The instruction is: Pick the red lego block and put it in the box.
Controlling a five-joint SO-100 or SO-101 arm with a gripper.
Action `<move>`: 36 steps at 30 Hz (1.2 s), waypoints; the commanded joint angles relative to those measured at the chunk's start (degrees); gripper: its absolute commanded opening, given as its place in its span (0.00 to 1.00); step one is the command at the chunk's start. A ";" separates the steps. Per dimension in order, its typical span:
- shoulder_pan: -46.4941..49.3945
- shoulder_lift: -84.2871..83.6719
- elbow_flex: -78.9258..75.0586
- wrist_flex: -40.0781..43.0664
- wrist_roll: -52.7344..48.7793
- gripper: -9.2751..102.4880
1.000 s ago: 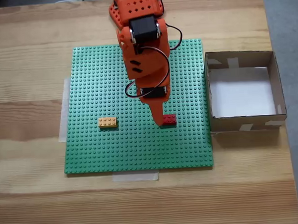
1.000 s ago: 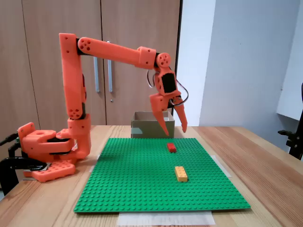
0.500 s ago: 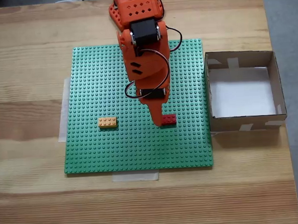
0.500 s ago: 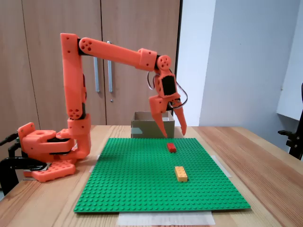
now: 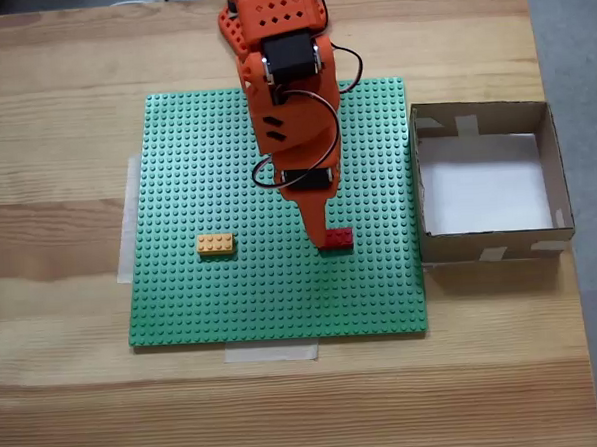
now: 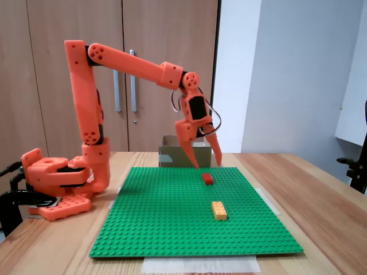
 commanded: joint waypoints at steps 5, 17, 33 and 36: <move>-0.44 3.87 2.81 -3.43 -0.97 0.30; 0.00 2.81 3.16 -4.83 -1.32 0.31; 0.70 -3.25 -1.41 -2.02 -0.62 0.31; 0.79 -3.69 -1.93 -1.93 -0.62 0.31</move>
